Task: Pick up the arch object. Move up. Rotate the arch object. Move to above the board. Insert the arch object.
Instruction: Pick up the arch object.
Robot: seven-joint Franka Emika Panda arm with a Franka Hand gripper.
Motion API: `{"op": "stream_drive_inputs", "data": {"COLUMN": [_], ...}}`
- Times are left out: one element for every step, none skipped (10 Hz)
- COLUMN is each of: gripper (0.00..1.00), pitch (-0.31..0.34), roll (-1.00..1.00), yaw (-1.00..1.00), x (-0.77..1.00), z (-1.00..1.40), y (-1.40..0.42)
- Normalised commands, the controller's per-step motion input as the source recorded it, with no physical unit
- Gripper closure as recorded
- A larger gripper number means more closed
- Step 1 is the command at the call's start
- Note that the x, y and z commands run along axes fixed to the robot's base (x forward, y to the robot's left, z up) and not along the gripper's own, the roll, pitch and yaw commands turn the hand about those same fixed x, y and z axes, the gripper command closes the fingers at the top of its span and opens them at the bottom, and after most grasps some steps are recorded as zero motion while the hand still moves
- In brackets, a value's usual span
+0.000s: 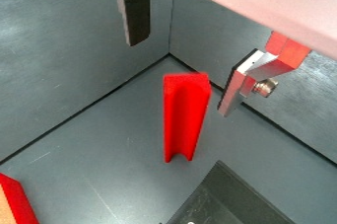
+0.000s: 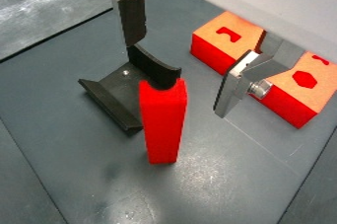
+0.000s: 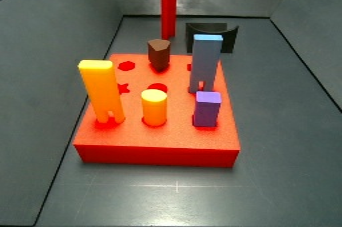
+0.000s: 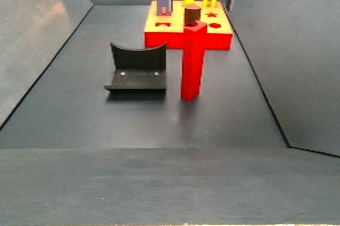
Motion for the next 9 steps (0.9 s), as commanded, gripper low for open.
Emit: {"op": "stream_drive_inputs", "data": {"gripper": [0.0, 0.0, 0.0, 0.0, 0.0, 0.0, 0.0, 0.0, 0.0], "pitch": [0.0, 0.0, 0.067, 0.104, 0.106, 0.123, 0.126, 0.084, 0.017], "roll": [0.0, 0.0, 0.0, 0.0, 0.0, 0.0, 0.0, 0.0, -0.03], "yaw": [0.0, -0.17, -0.94, -0.93, -0.95, -0.95, -0.94, -0.92, -0.74], "x": [-0.02, 0.0, 0.0, 0.0, -0.02, -0.03, -0.03, 0.0, 0.04], "z": [0.0, -0.05, -0.27, -0.38, -0.44, -0.47, -0.49, -0.51, -0.35], "y": [0.0, 0.0, 0.05, 0.07, 0.04, 0.06, 0.06, 0.07, 0.21]}}
